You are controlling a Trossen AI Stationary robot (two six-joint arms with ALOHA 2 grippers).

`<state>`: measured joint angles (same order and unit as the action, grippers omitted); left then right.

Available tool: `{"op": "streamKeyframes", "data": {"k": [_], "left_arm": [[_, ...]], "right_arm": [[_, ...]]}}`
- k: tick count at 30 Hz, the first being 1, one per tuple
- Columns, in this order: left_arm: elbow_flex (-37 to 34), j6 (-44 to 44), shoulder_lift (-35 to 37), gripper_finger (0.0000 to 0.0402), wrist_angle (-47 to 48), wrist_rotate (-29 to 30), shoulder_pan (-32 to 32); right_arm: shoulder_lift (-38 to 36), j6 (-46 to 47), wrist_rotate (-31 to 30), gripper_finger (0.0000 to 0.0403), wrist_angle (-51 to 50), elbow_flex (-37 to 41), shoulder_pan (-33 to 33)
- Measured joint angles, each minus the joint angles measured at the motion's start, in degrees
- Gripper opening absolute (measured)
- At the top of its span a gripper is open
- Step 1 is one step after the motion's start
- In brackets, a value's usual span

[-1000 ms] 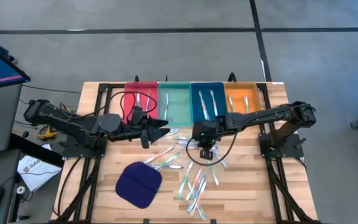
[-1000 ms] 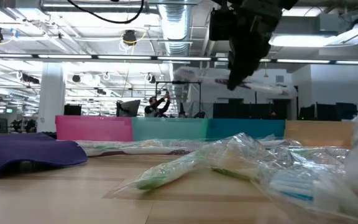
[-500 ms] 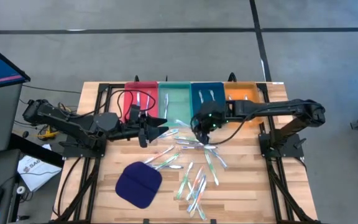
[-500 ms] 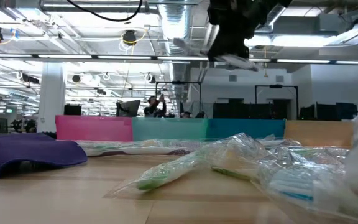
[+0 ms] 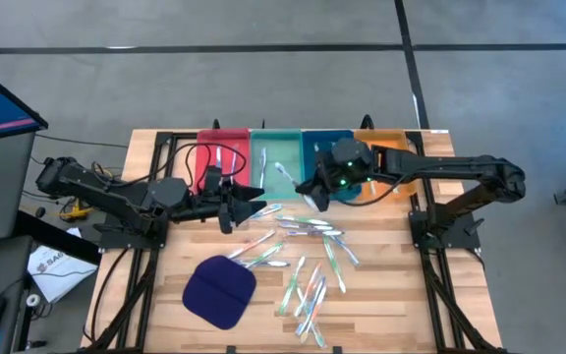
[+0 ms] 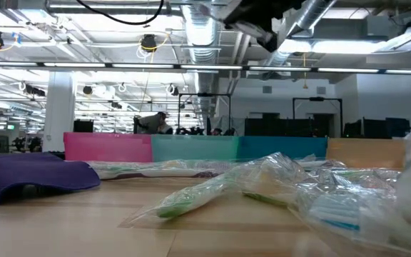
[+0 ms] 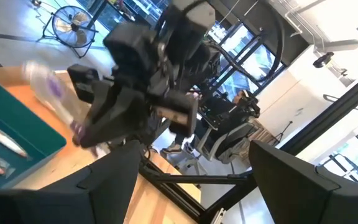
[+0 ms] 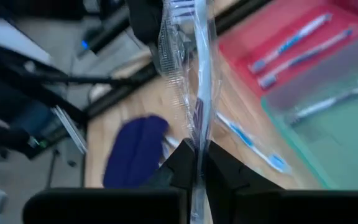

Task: Pick & Place Toothbrushes
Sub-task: Put the purple toothbrush into the green bin

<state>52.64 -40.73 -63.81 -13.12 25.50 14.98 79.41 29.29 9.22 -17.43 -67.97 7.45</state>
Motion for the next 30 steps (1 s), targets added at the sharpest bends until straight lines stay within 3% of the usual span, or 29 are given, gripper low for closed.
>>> {"op": "streamKeyframes", "data": {"k": [10,22,30], "left_arm": [[0.0,0.9,0.0,0.0297,0.1,-0.3,0.1],[0.0,1.4,0.0,0.0297,0.1,-0.3,0.1],[0.0,1.4,0.0,0.0297,0.1,0.2,-0.6]], "right_arm": [[-1.5,6.3,0.5,0.0012,7.7,0.0,0.2],[-1.5,15.9,2.1,0.0009,24.7,0.0,-0.8],[-1.5,19.3,2.1,0.0011,28.4,0.0,-1.4]]}}
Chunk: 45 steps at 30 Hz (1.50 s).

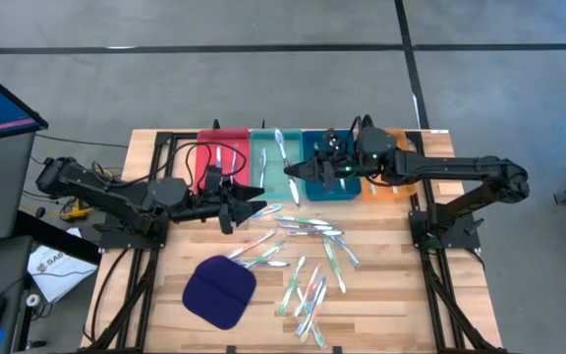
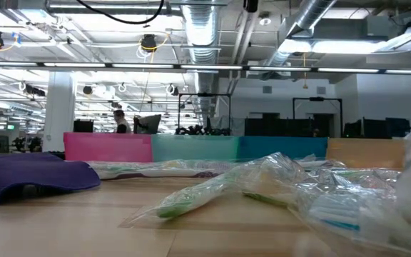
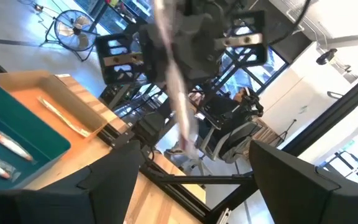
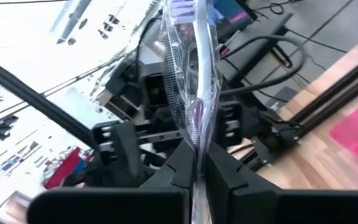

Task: Pick & Place Toothbrushes
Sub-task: Put the purple toothbrush into the green bin

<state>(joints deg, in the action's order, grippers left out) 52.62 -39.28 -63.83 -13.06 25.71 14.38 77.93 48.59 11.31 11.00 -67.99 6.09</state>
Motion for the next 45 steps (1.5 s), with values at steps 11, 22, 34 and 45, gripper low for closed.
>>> {"op": "streamKeyframes", "data": {"k": [11,22,34,45], "left_arm": [[0.0,-2.2,0.0,0.0297,-0.3,-6.4,-6.2],[0.0,-3.0,-0.8,0.0297,-6.1,-17.1,-11.3],[0.0,-2.8,-1.2,0.0297,-6.0,-17.1,-11.9],[0.0,-2.9,-1.2,0.0297,-5.9,-17.0,-11.9]], "right_arm": [[0.9,0.7,-5.3,0.0012,3.8,0.0,-2.7],[3.7,1.6,-8.7,0.0011,10.2,-0.1,-3.6],[4.8,3.4,-13.5,0.0011,12.3,0.0,-4.1],[4.9,3.4,-15.8,0.0011,12.3,0.0,-4.1]]}}
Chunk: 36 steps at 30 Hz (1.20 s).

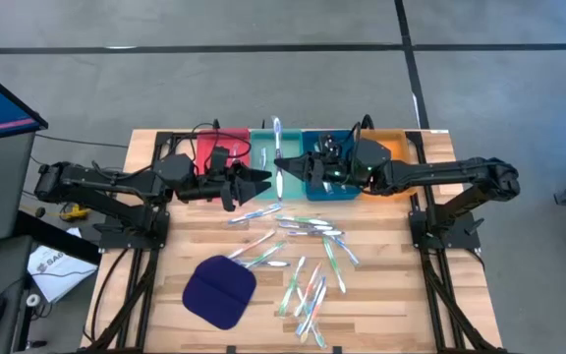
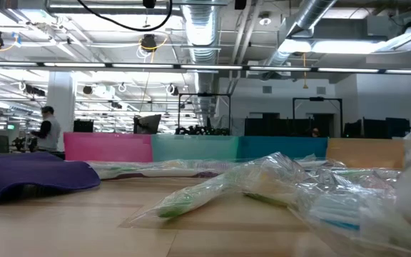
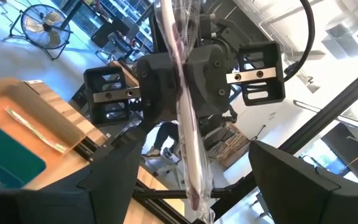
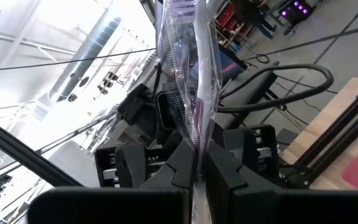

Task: Pick & Place Toothbrushes
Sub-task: Put the purple toothbrush into the green bin

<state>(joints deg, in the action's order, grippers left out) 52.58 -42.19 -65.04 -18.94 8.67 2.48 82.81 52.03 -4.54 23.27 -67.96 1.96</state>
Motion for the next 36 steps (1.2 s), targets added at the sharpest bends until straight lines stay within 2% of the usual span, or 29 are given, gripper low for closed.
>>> {"op": "streamKeyframes", "data": {"k": [9,15,27,32,36], "left_arm": [[0.0,0.0,-0.2,0.0297,0.0,1.2,-0.5],[0.1,-0.1,-1.2,0.0297,-0.3,0.9,-2.0],[0.0,-0.5,-1.2,0.0294,0.0,-1.1,-2.0],[0.0,-0.5,-1.2,0.0272,0.0,-1.8,-2.0],[0.0,-0.6,-1.2,0.0230,0.0,-3.2,-2.0]], "right_arm": [[0.2,0.1,-0.4,0.0011,0.6,0.0,0.2],[4.3,1.5,0.7,0.0011,5.4,-1.9,0.7],[6.9,-1.5,4.7,0.0011,-0.6,-7.9,0.8],[6.9,-1.6,4.7,0.0011,-1.3,-8.0,0.8],[6.9,-1.6,4.7,0.0013,-1.6,-8.0,0.8]]}}
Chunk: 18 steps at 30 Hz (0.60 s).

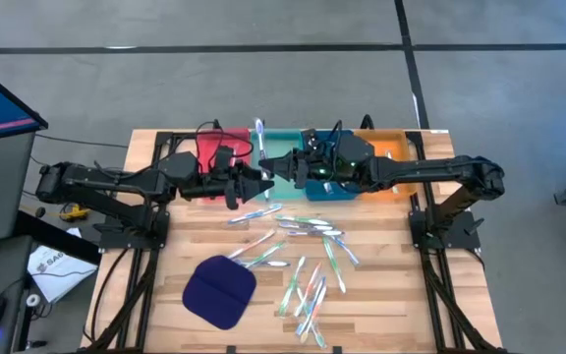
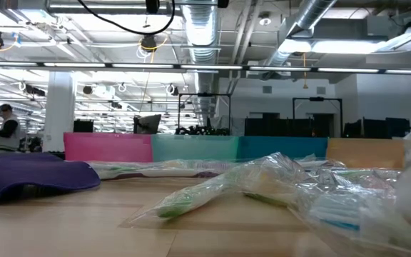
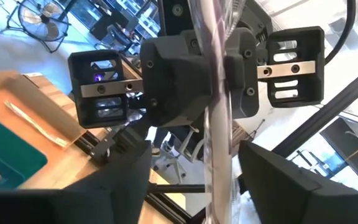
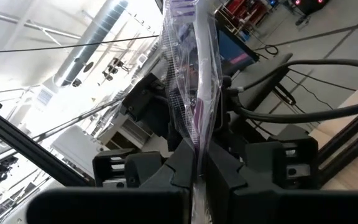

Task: Pick & Place Toothbrushes
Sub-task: Put the purple toothbrush into the green bin

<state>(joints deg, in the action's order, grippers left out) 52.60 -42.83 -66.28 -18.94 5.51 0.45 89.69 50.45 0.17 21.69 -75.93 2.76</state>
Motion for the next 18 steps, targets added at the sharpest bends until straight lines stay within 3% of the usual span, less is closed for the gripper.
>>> {"op": "streamKeyframes", "data": {"k": [12,18], "left_arm": [[0.0,-0.1,0.0,0.0025,-0.4,-1.6,0.3],[0.0,-0.2,0.0,0.0030,-0.4,-2.3,0.3]], "right_arm": [[0.0,-0.2,0.1,0.0022,-0.3,0.0,0.0],[0.0,-1.2,0.0,0.0050,-0.1,-0.1,0.0]]}}
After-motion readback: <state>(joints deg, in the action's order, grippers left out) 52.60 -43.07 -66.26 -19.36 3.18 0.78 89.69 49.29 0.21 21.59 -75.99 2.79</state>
